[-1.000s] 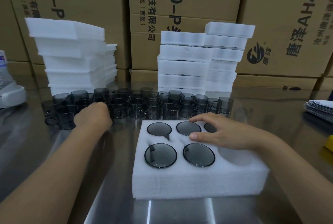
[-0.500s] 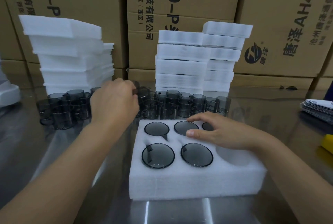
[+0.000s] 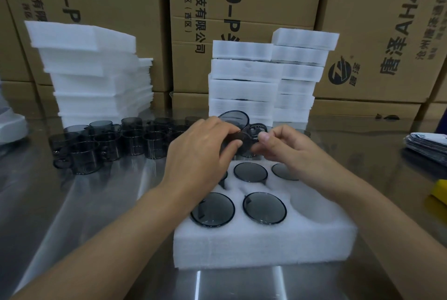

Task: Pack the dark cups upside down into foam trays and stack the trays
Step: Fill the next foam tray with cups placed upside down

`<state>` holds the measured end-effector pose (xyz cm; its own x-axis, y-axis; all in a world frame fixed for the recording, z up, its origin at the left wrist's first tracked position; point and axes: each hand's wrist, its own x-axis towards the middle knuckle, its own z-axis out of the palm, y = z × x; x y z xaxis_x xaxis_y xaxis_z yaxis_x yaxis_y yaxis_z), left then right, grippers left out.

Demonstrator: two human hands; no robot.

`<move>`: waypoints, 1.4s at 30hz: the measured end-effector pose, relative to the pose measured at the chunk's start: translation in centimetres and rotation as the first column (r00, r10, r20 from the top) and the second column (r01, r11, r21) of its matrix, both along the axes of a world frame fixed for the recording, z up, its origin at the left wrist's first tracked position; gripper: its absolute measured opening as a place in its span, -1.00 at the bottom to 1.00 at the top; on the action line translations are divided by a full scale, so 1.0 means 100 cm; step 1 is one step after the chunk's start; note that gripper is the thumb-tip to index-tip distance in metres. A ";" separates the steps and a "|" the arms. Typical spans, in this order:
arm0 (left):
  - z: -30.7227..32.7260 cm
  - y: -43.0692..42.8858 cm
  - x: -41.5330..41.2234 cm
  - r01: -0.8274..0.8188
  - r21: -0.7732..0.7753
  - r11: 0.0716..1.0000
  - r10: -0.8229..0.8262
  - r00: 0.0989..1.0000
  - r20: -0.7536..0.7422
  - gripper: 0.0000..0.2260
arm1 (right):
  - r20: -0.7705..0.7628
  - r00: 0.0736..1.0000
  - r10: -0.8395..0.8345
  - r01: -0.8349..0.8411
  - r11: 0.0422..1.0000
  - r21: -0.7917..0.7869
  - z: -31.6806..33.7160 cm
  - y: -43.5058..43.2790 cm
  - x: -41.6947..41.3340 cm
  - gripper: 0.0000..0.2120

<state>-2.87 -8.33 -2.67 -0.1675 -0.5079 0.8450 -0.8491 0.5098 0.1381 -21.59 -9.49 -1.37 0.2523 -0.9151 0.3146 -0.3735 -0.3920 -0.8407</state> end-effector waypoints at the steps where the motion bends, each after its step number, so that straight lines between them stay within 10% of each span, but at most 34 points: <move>1: -0.001 -0.001 0.000 0.011 0.008 1.000 -0.011 1.000 0.007 -0.86 | 0.028 1.000 -0.001 0.001 1.000 0.005 -0.001 -0.002 0.001 -0.38; 20: -0.004 -0.002 -0.002 0.404 0.234 0.884 -0.441 0.888 0.132 -0.65 | 0.360 0.932 -0.043 0.012 0.996 0.089 -0.012 -0.021 0.000 -0.78; 30: -0.004 -0.006 -0.001 0.404 0.112 0.908 -0.370 0.898 -0.237 -0.78 | 0.359 0.932 -0.048 0.029 0.998 0.057 -0.013 -0.023 0.001 -0.76; 42: -0.009 -0.015 0.005 0.531 0.377 0.759 -0.297 0.797 -0.526 -0.48 | 0.334 0.941 0.062 -0.057 0.998 -0.023 -0.011 -0.016 0.001 -0.68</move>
